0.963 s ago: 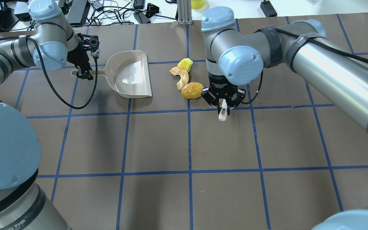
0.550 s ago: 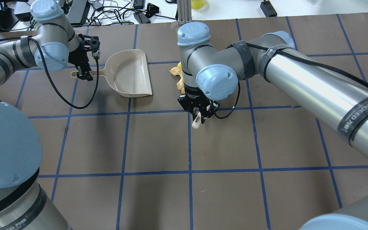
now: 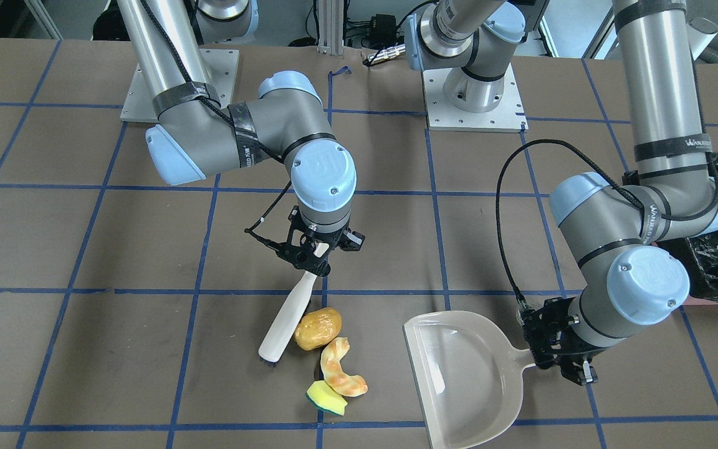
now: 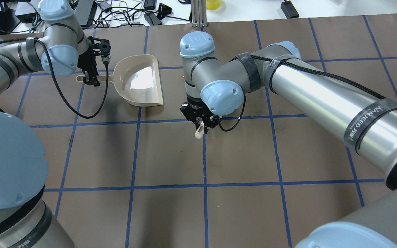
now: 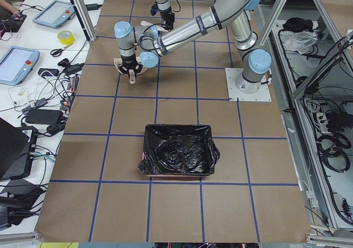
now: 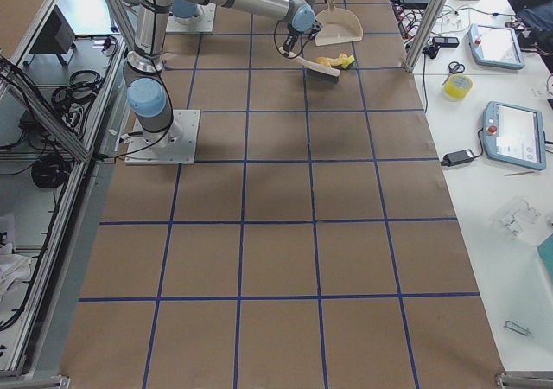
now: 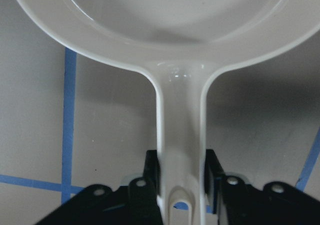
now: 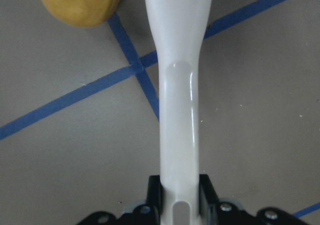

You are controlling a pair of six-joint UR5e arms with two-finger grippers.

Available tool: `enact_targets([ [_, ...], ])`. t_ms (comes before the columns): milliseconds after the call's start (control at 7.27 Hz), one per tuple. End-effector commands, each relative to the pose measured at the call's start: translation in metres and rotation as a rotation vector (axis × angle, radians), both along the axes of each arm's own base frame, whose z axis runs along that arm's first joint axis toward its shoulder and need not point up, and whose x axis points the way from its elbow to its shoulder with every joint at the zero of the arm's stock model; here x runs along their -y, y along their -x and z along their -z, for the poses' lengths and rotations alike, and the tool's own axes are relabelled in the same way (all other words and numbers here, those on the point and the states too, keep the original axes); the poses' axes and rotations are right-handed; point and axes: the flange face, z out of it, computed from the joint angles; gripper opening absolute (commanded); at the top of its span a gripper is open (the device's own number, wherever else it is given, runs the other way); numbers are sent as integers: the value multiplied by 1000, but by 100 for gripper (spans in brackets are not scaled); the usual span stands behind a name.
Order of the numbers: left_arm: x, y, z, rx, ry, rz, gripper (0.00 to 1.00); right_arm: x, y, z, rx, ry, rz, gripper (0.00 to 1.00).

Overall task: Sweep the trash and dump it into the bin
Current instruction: 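Sweep the potato, pastry and sponge into the dustpan with the right gripper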

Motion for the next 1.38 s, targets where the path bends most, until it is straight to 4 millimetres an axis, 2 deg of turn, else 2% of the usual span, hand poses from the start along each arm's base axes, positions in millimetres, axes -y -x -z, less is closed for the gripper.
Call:
enact_targets([
  [0,0,3,0,12,-3,6,0,18,-8,3,21,17,-41,0],
  [550,0,2,4,12,-7,6,0,34,-17,7,47,29,-155,0],
  [825,1,3,5,13,-7,-6,0,46,-21,3,45,-11,-248,0],
  [962,0,7,4,15,-6,-1,0,51,-24,7,42,-29,-281,0],
  [1238,0,15,5,15,-6,9,0,46,-36,14,61,-32,-407,0],
])
